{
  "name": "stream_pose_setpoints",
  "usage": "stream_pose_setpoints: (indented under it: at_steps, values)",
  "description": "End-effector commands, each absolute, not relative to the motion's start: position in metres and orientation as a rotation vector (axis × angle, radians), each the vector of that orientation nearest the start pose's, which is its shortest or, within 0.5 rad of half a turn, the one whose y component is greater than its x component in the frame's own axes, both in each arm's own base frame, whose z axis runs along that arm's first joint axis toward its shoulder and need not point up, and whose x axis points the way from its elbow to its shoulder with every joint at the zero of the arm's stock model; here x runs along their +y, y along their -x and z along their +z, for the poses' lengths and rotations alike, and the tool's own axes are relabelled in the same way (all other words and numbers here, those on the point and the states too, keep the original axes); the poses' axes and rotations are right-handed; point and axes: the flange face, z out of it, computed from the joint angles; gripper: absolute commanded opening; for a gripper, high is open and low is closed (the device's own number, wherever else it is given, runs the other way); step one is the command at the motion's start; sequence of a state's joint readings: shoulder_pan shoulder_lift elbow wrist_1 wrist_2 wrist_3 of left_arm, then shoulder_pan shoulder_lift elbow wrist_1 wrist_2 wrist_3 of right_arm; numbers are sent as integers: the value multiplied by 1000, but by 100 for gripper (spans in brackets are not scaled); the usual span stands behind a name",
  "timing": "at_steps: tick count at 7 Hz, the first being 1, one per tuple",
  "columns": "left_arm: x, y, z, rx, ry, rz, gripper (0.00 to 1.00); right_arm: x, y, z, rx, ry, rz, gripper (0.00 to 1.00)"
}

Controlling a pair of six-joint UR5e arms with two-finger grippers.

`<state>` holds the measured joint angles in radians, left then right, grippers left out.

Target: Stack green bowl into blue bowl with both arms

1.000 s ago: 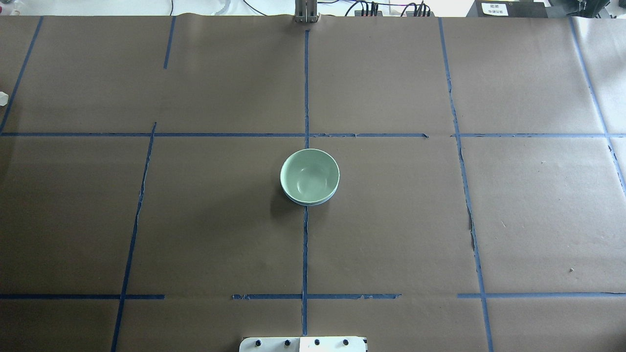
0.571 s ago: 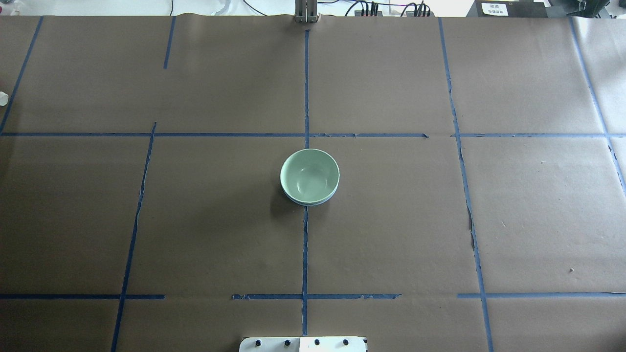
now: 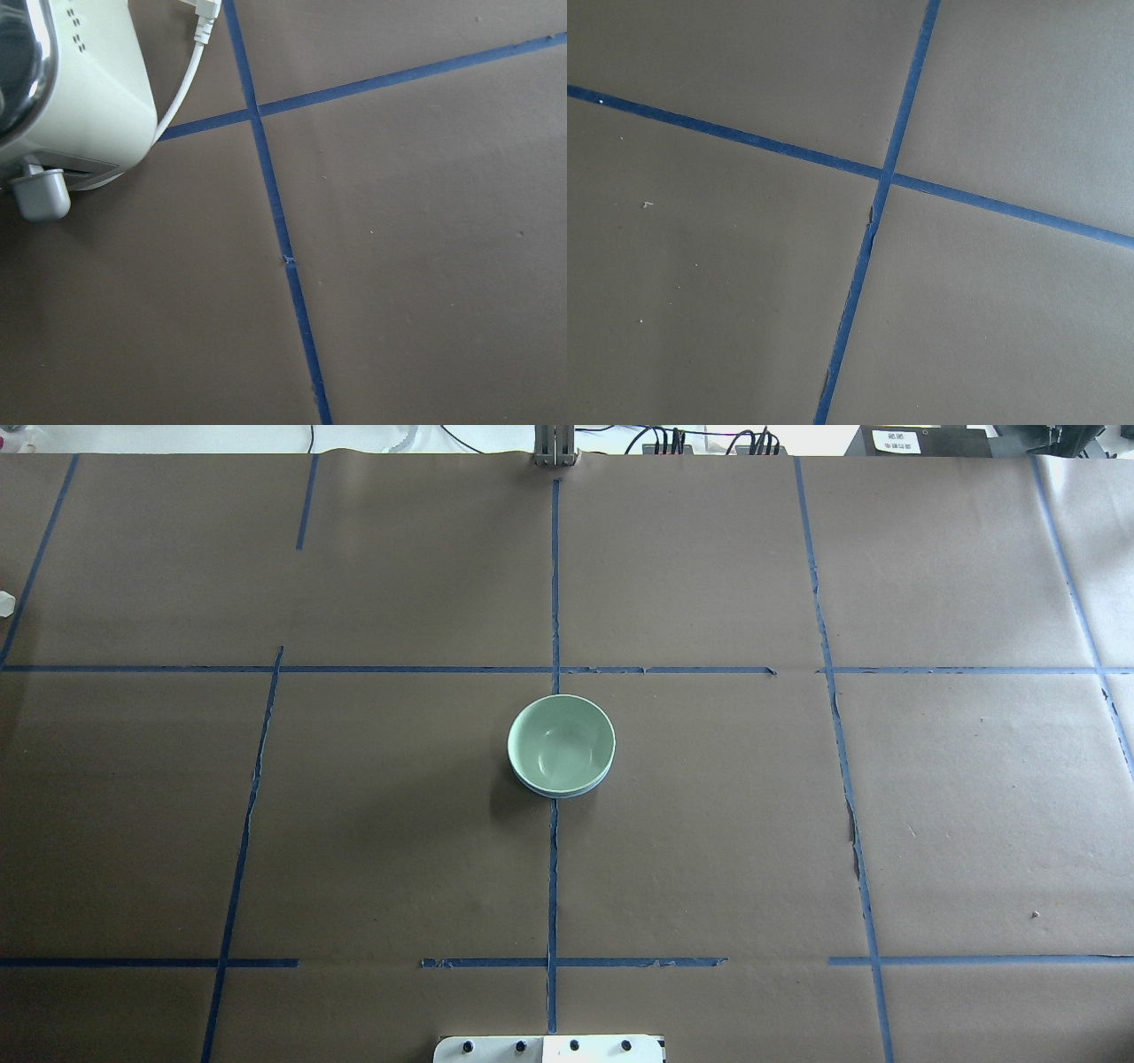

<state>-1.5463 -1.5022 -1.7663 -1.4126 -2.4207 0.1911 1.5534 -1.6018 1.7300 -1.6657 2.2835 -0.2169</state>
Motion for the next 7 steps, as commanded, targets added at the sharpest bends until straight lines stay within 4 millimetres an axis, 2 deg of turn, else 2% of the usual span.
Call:
stream_pose_setpoints:
  at_steps: [1,4,5,6,7]
  values:
    - [-460,46,601,864,-43,178,100,-476,-56,616,-712,-85,-231,100]
    - [-459,46,601,865,-48,182,100,-476,-53,616,-744,-85,-228,100]
    - [-466,45,597,865,-56,186,100,-475,-53,616,-749,-84,-227,100]
    - [-469,46,584,858,-86,208,100,-475,-52,616,-756,-84,-227,100]
    - [-464,46,582,858,-106,245,100,-475,-52,616,-758,-84,-227,100]
